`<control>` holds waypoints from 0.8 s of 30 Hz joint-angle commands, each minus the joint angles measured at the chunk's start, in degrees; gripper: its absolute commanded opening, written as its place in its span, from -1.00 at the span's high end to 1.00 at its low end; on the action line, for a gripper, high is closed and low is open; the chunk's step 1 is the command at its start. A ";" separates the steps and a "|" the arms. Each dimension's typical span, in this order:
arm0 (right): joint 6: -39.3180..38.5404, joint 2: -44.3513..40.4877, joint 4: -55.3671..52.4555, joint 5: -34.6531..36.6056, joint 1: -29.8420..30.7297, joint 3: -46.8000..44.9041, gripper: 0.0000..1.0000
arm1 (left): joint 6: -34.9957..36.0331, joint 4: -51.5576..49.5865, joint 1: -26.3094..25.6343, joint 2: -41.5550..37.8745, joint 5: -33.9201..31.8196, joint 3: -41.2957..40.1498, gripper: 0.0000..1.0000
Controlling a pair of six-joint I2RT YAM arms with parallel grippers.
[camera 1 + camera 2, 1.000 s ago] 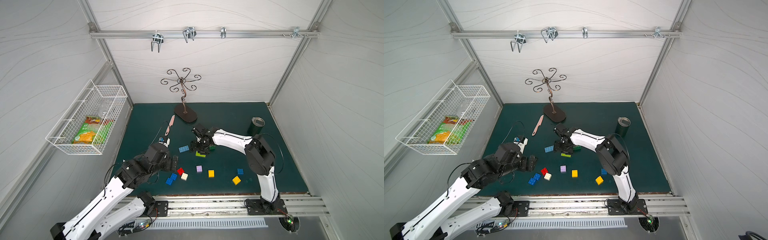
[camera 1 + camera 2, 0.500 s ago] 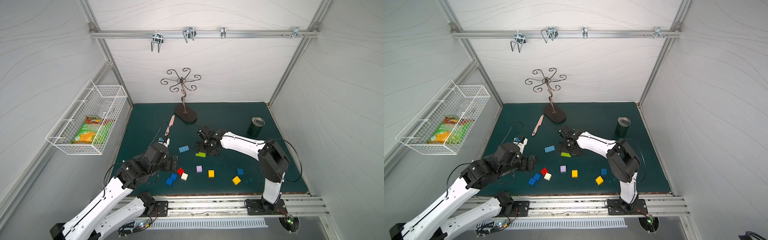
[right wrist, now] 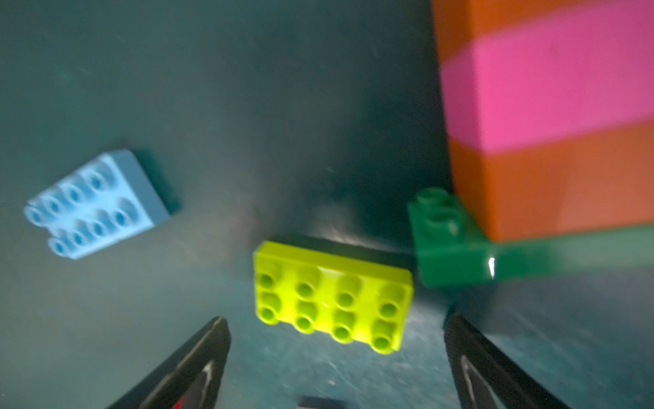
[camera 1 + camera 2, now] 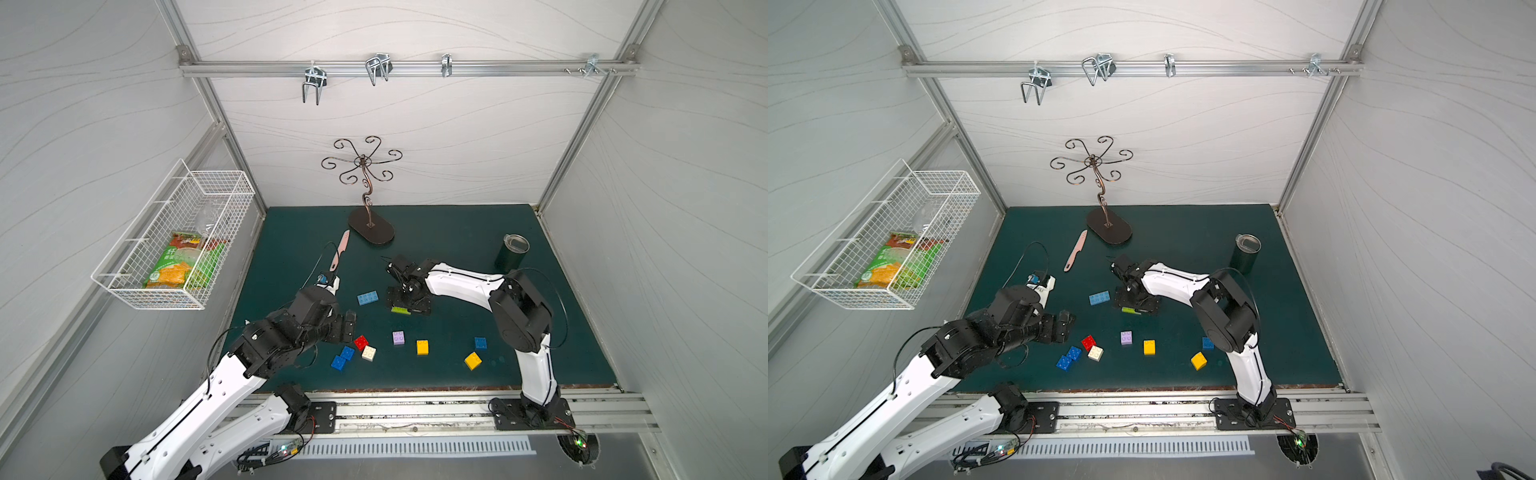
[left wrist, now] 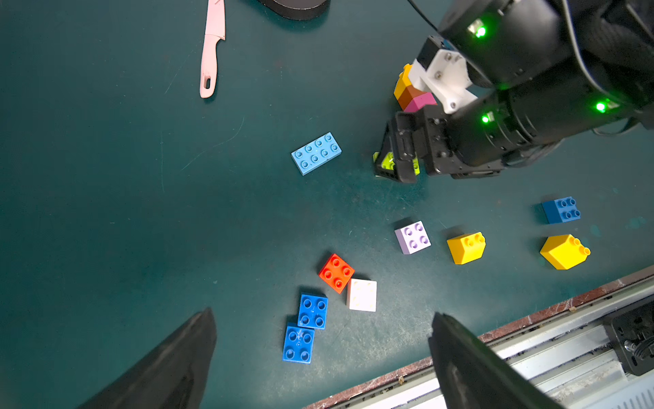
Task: Assemble the number 1 with lego
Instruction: Move the lego brick at the center of the board.
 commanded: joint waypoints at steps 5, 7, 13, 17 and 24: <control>-1.78 7.42 -8.15 5.18 1.56 8.10 -0.89 | 0.01 1.81 0.24 -0.55 -0.19 0.89 -0.99; -2.17 8.59 -9.41 6.56 2.20 9.50 -0.89 | 0.05 1.75 0.24 -0.64 -0.23 0.89 -0.99; -2.64 10.57 -11.42 8.57 2.79 10.88 -0.79 | 0.05 1.72 0.29 -0.90 -0.51 0.89 -0.99; -2.55 10.23 -10.76 7.98 2.85 9.32 -0.61 | 0.00 1.72 0.24 -0.90 -0.60 0.90 -0.99; -2.72 6.31 -8.09 7.12 3.48 4.02 -0.32 | -0.04 1.72 0.24 -0.90 -0.73 0.88 -0.99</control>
